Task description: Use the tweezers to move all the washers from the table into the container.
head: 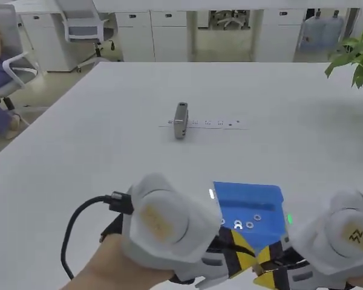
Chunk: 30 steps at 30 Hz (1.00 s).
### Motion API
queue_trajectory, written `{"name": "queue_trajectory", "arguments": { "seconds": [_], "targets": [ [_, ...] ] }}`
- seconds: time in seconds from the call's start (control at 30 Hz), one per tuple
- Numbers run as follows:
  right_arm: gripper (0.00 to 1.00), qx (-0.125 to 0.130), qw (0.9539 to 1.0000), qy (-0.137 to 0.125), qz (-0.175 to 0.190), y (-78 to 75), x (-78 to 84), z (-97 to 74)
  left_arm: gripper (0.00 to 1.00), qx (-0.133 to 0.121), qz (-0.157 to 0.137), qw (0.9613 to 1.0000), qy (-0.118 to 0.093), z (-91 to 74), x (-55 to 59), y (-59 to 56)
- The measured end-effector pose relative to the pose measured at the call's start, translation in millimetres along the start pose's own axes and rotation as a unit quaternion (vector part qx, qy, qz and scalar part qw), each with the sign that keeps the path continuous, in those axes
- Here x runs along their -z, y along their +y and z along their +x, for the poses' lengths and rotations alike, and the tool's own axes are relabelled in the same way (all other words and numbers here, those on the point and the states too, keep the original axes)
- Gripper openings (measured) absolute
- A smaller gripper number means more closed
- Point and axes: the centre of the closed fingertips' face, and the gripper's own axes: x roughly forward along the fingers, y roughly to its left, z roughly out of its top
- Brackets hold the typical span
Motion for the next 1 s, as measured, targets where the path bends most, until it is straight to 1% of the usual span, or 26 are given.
{"name": "queue_trajectory", "arguments": {
  "seconds": [0.03, 0.07, 0.13, 0.17, 0.23, 0.27, 0.3, 0.37, 0.5, 0.67, 0.7, 0.73, 0.77, 0.8, 0.9, 0.97, 1.0],
  "targets": [
    [0.03, 0.001, 1.0000, 0.003, 0.001, -0.4, 1.9, 1.2, 0.00, 0.001, 0.001, 1.0000, 0.007, 1.4, 3.0, 0.5],
    [0.03, 0.003, 1.0000, 0.009, 0.001, -1.2, 5.4, 3.2, 0.00, 0.002, 0.004, 0.9998, 0.020, 3.6, 8.4, 1.5],
    [0.03, 0.007, 0.9999, 0.013, 0.005, -2.8, 9.4, 5.9, 0.00, -0.005, 0.019, 0.9989, 0.042, 7.8, 18.1, 5.0],
    [0.03, 0.012, 0.9998, 0.013, 0.011, -4.8, 12.8, 8.0, 0.00, -0.003, 0.019, 0.9988, 0.045, 9.9, 20.5, 4.4],
    [0.04, 0.010, 0.9994, 0.008, 0.030, -5.1, 17.5, 13.2, 0.00, 0.001, 0.009, 0.9987, 0.050, 14.6, 26.0, 4.9],
    [0.04, 0.010, 0.9994, 0.007, 0.033, -5.0, 19.4, 15.4, 0.00, 0.006, 0.003, 0.9985, 0.054, 16.2, 29.0, 4.4],
    [0.04, 0.009, 0.9993, 0.007, 0.036, -3.5, 21.9, 18.8, 0.00, 0.011, -0.001, 0.9978, 0.066, 18.3, 35.0, 4.2],
    [0.04, 0.010, 0.9991, 0.006, 0.040, -1.4, 24.5, 23.9, 0.00, 0.019, 0.004, 0.9961, 0.087, 20.9, 45.0, 3.9],
    [0.04, 0.013, 0.9989, 0.004, 0.044, -0.9, 27.6, 31.1, 0.00, 0.034, 0.014, 0.9931, 0.112, 24.6, 59.0, 2.6],
    [0.05, 0.020, 0.9987, 0.004, 0.047, -2.5, 31.3, 41.4, 0.00, 0.042, 0.015, 0.9909, 0.127, 28.9, 68.6, 5.7],
    [0.05, 0.021, 0.9987, 0.003, 0.047, -3.1, 31.8, 42.5, 0.00, 0.044, 0.014, 0.9898, 0.135, 29.6, 72.2, 6.0],
    [0.05, 0.022, 0.9987, -0.002, 0.046, -4.1, 31.3, 43.3, 0.00, 0.040, 0.021, 0.9888, 0.142, 29.2, 75.6, 7.5],
    [0.05, 0.024, 0.9984, -0.006, 0.051, -5.2, 31.3, 44.3, 0.00, 0.040, 0.023, 0.9884, 0.145, 29.4, 77.5, 7.9],
    [0.05, 0.023, 0.9981, -0.012, 0.056, -5.8, 31.4, 45.7, 0.00, 0.041, 0.019, 0.9879, 0.148, 29.4, 80.6, 8.1],
    [0.07, 0.023, 0.9969, -0.026, 0.070, -6.2, 30.9, 47.4, 0.00, 0.042, 0.014, 0.9874, 0.152, 28.2, 84.7, 7.7],
    [0.10, 0.022, 0.9950, -0.042, 0.088, -5.0, 28.6, 47.0, 0.00, 0.043, 0.012, 0.9867, 0.156, 27.9, 87.6, 6.8],
    [0.16, 0.023, 0.9945, -0.044, 0.092, -5.1, 28.9, 46.4, 0.00, 0.044, 0.014, 0.9862, 0.159, 28.0, 89.3, 6.8]
  ]
}}
